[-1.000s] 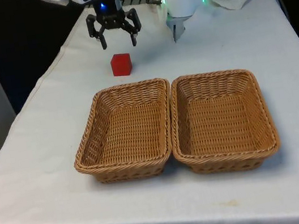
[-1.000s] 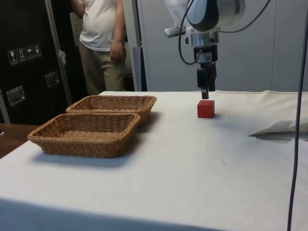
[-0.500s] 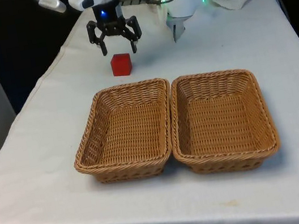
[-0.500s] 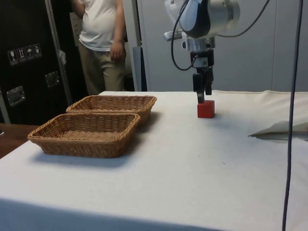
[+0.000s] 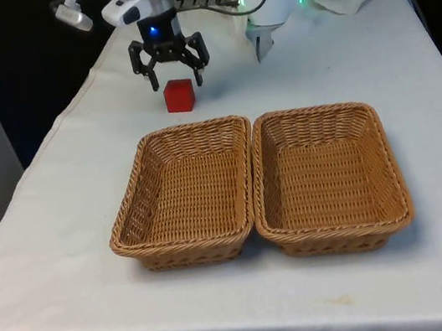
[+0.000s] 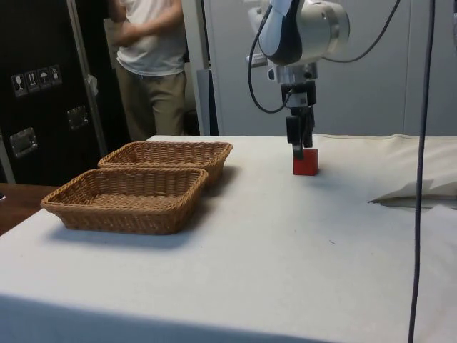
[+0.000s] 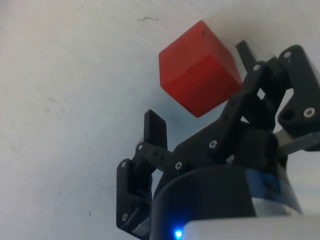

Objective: Pick up the red cube and place it into the right basket.

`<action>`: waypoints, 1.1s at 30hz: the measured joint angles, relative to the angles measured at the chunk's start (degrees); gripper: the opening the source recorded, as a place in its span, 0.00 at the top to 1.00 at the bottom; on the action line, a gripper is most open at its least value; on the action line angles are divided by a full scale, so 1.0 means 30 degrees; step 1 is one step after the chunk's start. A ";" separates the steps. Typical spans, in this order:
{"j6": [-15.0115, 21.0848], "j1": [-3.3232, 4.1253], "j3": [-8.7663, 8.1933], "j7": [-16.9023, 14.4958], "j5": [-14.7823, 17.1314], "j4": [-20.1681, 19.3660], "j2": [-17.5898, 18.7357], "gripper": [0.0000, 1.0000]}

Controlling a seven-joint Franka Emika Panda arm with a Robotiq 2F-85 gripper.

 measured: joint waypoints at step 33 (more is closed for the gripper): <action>0.0000 0.0000 0.0363 -0.1948 0.2158 0.0286 0.1241 0.98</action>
